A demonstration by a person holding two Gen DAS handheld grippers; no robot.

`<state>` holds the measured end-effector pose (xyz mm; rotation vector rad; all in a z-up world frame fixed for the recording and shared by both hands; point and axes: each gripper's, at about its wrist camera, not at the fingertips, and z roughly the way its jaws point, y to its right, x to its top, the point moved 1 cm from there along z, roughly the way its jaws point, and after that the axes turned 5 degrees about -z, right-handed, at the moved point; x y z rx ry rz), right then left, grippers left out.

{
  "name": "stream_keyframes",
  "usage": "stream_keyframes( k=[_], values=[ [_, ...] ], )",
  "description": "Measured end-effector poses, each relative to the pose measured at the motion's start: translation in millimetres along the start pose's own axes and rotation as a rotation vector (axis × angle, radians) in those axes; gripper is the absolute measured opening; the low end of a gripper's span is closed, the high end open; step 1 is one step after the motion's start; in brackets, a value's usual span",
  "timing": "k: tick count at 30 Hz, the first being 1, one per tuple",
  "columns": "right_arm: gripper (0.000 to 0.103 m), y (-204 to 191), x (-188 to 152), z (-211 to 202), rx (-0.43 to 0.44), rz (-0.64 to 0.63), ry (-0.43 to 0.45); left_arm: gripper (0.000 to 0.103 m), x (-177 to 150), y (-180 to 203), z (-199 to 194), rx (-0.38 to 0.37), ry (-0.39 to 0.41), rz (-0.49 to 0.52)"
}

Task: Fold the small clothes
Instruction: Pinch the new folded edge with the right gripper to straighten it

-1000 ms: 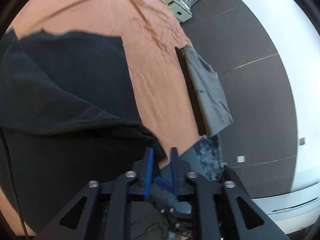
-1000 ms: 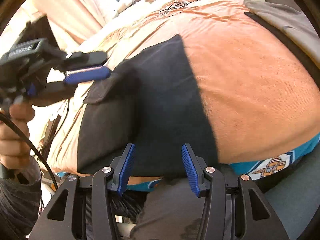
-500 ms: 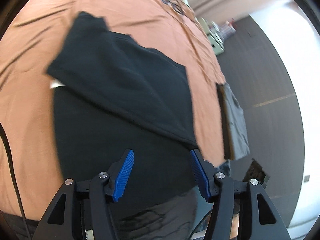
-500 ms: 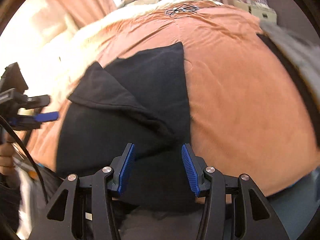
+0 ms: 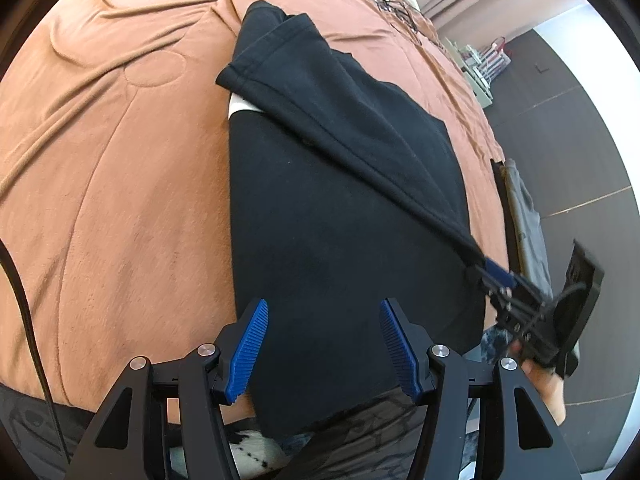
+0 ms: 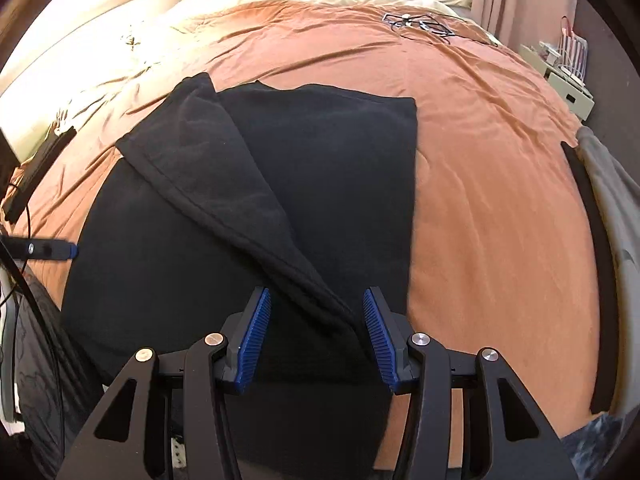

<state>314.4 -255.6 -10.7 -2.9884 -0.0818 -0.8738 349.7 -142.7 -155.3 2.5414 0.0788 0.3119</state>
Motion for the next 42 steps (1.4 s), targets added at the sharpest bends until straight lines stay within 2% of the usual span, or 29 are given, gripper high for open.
stream_keyframes(
  k=[3, 6, 7, 10, 14, 16, 19, 21, 23, 28, 34, 42],
  values=[
    [0.038, 1.1, 5.2, 11.1, 0.001, 0.0, -0.011, 0.06, -2.3, -3.9, -3.0, 0.004, 0.003, -0.005],
    [0.017, 6.8, 7.7, 17.3, 0.053, 0.026, -0.017, 0.06, -5.4, -11.1, -10.1, 0.029, 0.011, -0.005],
    [0.007, 10.1, 8.2, 16.7, 0.078, 0.046, -0.009, 0.06, -6.8, -14.5, -13.6, 0.037, 0.019, -0.004],
    [0.003, 18.8, 6.1, 8.1, 0.088, 0.096, 0.016, 0.06, -7.7, -20.3, -16.9, 0.074, 0.046, -0.001],
    [0.003, 27.4, -0.5, -7.5, 0.115, 0.16, 0.043, 0.06, -6.2, -26.7, -6.9, 0.089, 0.038, -0.015],
    [0.003, 30.4, -6.4, -16.0, 0.135, 0.183, 0.047, 0.056, -8.4, -30.8, -3.1, 0.078, 0.03, -0.024],
    [0.003, 30.8, -17.4, -25.4, 0.137, 0.197, 0.044, 0.049, -10.2, -27.8, 3.0, 0.074, 0.022, -0.001],
    [0.002, 31.3, -25.7, -30.6, 0.138, 0.208, 0.042, 0.038, -9.6, -26.3, 5.2, 0.081, 0.026, 0.013],
    [0.002, 31.8, -34.7, -35.1, 0.128, 0.221, 0.043, 0.034, -9.5, -27.1, 6.8, 0.069, 0.021, 0.004],
    [0.002, 39.3, -49.3, -49.6, 0.133, 0.272, 0.058, 0.031, -13.2, -21.5, 5.9, 0.083, 0.02, 0.042],
    [0.002, 41.0, -51.4, -73.3, 0.145, 0.3, 0.085, 0.025, -15.6, -17.0, 12.2, 0.136, 0.018, 0.09],
    [0.002, 41.7, -64.3, -62.0, 0.121, 0.323, 0.013, 0.021, -16.7, -25.4, 8.9, 0.129, 0.017, 0.08]
  ],
)
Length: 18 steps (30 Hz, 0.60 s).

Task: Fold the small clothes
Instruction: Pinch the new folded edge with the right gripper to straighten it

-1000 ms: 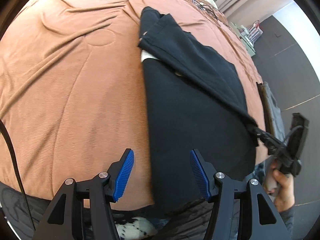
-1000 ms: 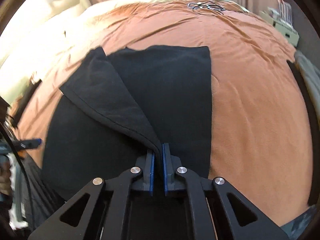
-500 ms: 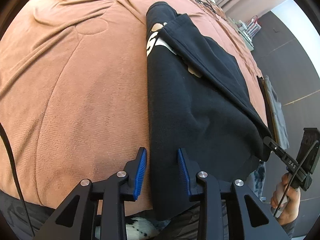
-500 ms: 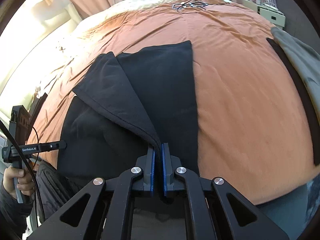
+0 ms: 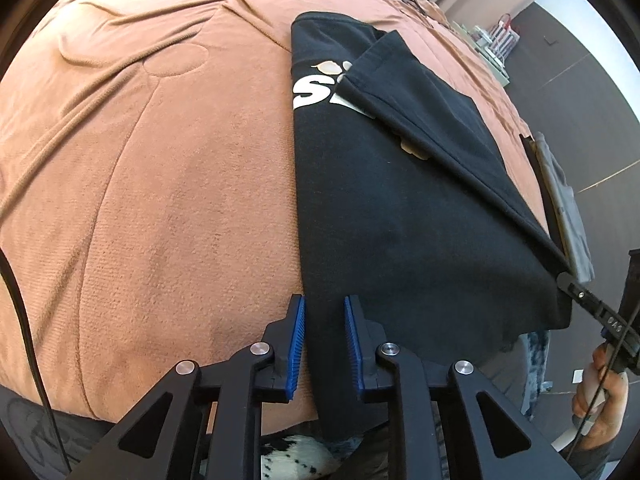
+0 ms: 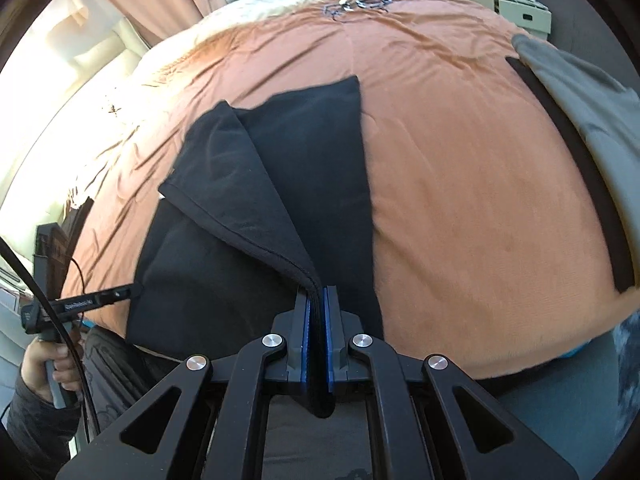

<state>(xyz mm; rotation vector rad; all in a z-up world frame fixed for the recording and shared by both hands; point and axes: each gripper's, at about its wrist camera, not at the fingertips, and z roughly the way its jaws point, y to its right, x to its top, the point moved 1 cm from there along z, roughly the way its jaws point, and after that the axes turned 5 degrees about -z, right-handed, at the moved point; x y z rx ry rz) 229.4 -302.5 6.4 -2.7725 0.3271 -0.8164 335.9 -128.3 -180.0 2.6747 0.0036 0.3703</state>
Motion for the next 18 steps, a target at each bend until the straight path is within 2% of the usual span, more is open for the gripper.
stream_keyframes(
  k=[8, 18],
  values=[
    [0.002, 7.9, -2.2, 8.9, 0.028, 0.034, 0.01, 0.022, -8.1, 2.2, -7.5, 0.001, -0.041, 0.021],
    [0.002, 5.3, -4.7, 13.0, 0.014, 0.066, 0.012, 0.022, -32.7, -13.6, -10.5, -0.096, -0.1, 0.006]
  ],
)
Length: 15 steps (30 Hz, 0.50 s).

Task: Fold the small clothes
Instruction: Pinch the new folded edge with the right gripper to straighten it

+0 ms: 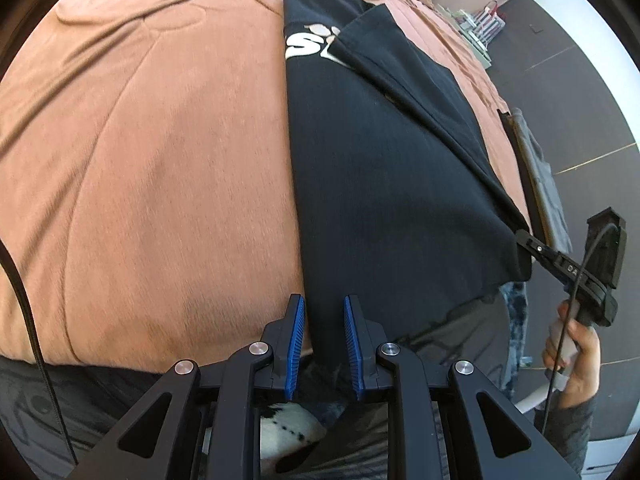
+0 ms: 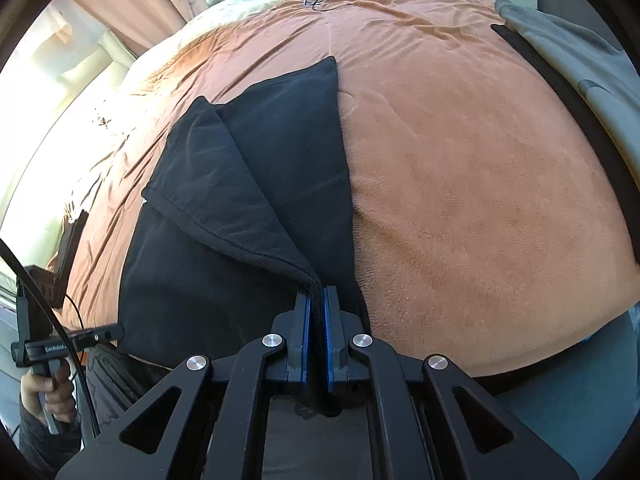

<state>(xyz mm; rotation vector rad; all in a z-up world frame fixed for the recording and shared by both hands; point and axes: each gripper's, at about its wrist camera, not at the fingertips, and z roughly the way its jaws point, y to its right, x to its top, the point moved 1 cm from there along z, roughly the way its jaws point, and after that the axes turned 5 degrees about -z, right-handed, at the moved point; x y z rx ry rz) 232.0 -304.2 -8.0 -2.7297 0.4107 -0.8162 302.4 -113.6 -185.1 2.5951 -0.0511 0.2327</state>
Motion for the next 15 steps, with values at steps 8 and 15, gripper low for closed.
stream_keyframes(
  k=[8, 15],
  values=[
    [0.002, -16.2, 0.7, -26.9, 0.002, -0.028, 0.046, 0.008, -6.3, -2.9, -7.1, -0.033, 0.018, 0.012],
    [0.002, -21.3, -2.4, -44.9, -0.019, -0.061, 0.053, 0.006, -8.5, 3.1, -21.2, -0.01, 0.036, 0.062]
  ],
)
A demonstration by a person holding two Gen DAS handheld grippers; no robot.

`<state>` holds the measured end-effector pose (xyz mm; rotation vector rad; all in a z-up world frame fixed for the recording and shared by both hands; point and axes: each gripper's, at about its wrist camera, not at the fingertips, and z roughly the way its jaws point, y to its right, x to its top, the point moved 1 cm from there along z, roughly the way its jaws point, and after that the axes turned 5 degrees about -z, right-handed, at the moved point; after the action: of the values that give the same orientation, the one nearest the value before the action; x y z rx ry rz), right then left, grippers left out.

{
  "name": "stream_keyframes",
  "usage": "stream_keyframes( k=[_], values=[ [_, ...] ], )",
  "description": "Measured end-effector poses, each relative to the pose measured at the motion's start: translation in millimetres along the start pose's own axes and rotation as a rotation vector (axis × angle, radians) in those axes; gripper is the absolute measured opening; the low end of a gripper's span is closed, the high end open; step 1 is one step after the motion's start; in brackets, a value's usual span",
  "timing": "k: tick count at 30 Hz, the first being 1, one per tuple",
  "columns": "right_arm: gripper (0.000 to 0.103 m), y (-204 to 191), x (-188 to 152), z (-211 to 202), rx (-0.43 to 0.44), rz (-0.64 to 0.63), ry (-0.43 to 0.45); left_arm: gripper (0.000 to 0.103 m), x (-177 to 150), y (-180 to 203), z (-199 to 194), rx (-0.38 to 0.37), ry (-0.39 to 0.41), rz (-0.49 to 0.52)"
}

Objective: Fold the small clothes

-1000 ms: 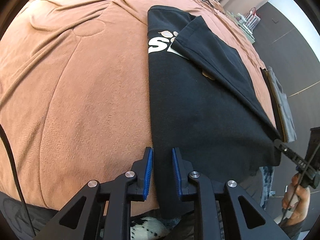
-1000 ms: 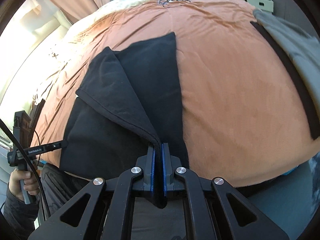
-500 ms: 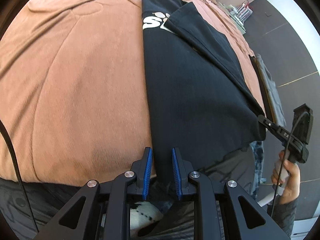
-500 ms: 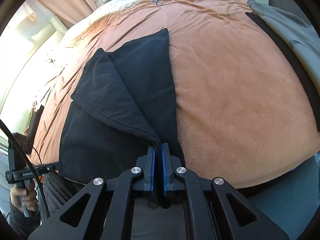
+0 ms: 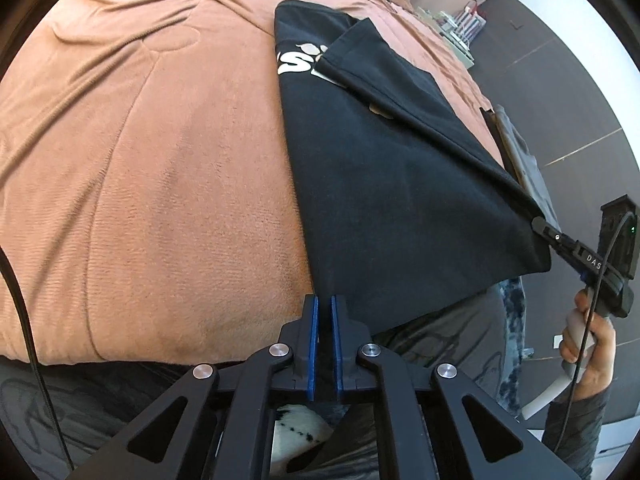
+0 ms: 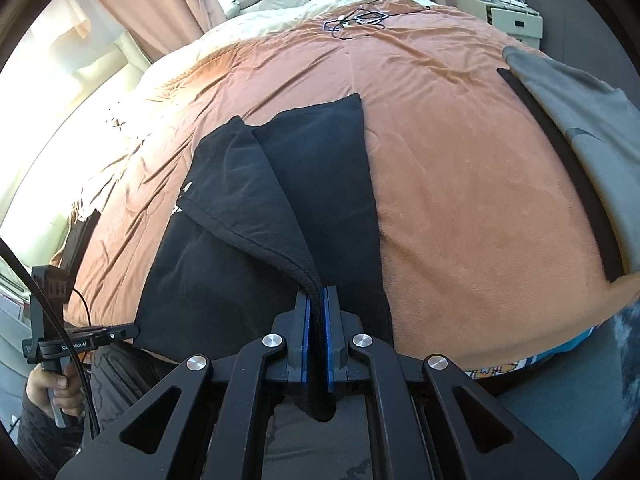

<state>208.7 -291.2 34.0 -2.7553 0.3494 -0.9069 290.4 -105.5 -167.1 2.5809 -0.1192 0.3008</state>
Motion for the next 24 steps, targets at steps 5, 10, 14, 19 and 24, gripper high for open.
stream_keyframes(
  k=[5, 10, 14, 19, 24],
  values=[
    [0.002, 13.3, -11.7, 22.2, 0.002, 0.025, -0.04, 0.001, -2.1, -8.2, 3.1, 0.017, -0.018, 0.003],
    [0.004, 19.5, -14.6, 42.9, -0.002, 0.031, -0.093, 0.001, 1.8, -2.7, 4.9, 0.042, -0.039, 0.012],
    [0.042, 0.1, -4.1, 36.9, -0.058, -0.072, -0.077, 0.04, 15.3, 1.6, -2.2, 0.006, -0.021, 0.009],
    [0.081, -31.2, 5.9, 44.1, -0.09, -0.196, -0.048, 0.061, 39.9, 3.4, -2.7, 0.016, 0.04, -0.009],
    [0.081, -48.1, 15.2, 77.9, -0.076, -0.247, -0.085, 0.061, 57.7, 1.7, 10.8, 0.004, 0.064, -0.047]
  ],
)
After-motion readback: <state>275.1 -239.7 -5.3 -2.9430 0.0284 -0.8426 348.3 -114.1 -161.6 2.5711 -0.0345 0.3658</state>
